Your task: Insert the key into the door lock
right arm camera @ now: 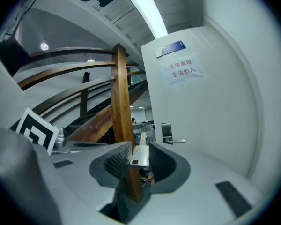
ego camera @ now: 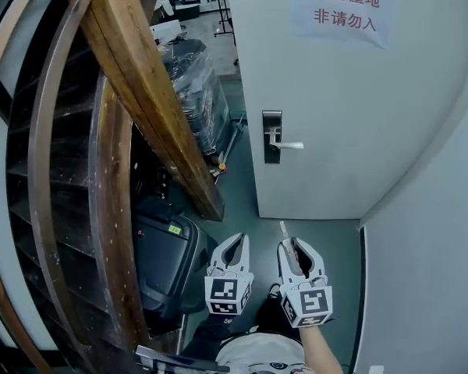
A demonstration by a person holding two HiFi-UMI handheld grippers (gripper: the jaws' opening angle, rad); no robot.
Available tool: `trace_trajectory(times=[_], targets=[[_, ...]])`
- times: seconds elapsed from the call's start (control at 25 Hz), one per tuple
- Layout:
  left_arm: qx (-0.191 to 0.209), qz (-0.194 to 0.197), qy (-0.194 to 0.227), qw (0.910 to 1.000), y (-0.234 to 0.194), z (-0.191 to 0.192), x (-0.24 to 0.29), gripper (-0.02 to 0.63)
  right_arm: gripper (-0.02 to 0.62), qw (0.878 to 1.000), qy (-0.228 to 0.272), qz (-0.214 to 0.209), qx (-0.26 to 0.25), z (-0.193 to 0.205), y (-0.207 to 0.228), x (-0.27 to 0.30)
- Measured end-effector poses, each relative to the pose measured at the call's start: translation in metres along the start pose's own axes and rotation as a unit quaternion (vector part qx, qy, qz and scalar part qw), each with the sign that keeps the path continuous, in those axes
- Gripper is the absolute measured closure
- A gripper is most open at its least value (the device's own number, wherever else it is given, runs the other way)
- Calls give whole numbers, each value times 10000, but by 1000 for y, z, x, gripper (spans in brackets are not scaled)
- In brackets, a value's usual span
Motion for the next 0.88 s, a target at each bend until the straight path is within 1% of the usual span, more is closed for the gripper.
trace_trajectory(times=[0.12,0.28,0.4,0.56,0.72,0.88], targets=[[81,-43,15,10000,-2,-6,41,601,476,9999,-39,-111,-60,3,25,32],[126,-137,-122,9998,-12,-2,78,601,476,9996,-144,-203,-105,10,44,68],[149,-217,-257,9993,-20,3,97,601,476,9992,-277,-258,-139,18,52,90],[136,-253,-333,9990,-36,6,117,601,476,9982,-485,-287,-206,33,57,123],[82,-221,-348,9991,-55,14,133,601,476,9972,-670,-227,-239,55,59,159],[64,-170,-320,9993,-77,30,156,601,476,9969,-691,-111,-371,77,64,196]])
Point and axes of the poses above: the fingertips, and each gripper's own axes: x forward along the fingers, y to its right, z out of its underside, the point moved 7 cm from there along -x, backward along the fingers, and after that the axes turned 14 degrees about -x, right-handed, at the moved point
